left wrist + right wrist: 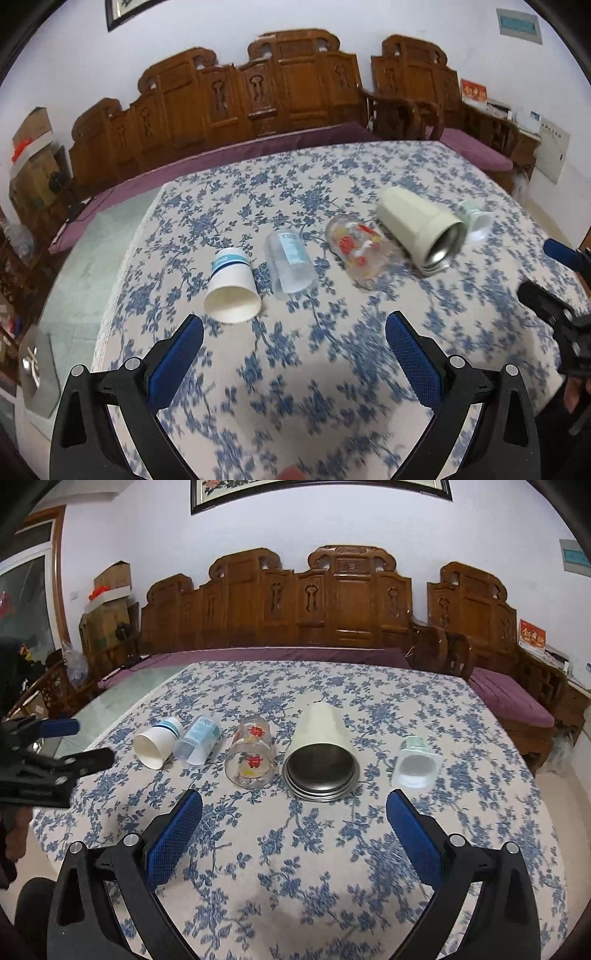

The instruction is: Flip cup upside down

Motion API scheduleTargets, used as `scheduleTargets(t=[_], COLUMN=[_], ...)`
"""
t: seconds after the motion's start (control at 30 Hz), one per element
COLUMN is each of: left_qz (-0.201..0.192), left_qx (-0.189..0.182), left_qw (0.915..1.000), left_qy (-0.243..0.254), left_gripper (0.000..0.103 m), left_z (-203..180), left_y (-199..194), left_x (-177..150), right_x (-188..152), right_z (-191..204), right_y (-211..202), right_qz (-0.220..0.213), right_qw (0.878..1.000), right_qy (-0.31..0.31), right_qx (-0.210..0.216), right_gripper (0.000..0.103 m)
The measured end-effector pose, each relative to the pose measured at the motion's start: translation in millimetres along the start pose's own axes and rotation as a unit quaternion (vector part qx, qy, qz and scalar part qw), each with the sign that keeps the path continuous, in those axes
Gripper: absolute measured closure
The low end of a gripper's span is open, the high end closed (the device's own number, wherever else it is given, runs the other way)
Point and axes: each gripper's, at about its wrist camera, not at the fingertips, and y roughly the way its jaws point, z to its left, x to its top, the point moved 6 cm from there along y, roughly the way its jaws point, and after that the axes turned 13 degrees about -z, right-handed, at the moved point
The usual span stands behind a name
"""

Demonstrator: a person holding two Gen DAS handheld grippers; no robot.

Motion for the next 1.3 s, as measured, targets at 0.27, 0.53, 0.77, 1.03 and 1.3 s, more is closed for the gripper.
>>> scheduleTargets(t=[0.27,0.53,0.77,1.03,1.3], left_qz=[0.044,0.107,0.146,0.197,0.184], left_qx=[-0.021,-0.045,-0.038,-0.029,-0.025], left_qw=[0.9987,0.992,0.9873,0.9768,0.9798], left_qy=[-0.013,-0.05,-0.051,-0.078,-0.075], left_gripper=[0.008,0.031,0.04,0.041,0.049], left_z=[17.3,25.6,16.3,18.4,16.7], left_y=[71.9,136.5,175.4,202.8,185.8], left_x=[15.3,16.9,20.8,1.4,0.4], right_x=[-10.7,-24.9,-37.2,-36.5,-31.7], right_z=[6.6,11.3,7.0,0.1,-9.9], right_y=[32.8,44.8,41.9,31.5,19.3], right_qz=[0.037,0.057,0.07,0.065,0.058], right_qw=[0.999,0.997,0.996,0.997,0.997], right_qy=[0.015,0.025,0.031,0.031,0.037], right_qx=[0.034,0.051,0.048,0.042,0.027], right_gripper=[0.003,0.003,0.003,0.003,0.003])
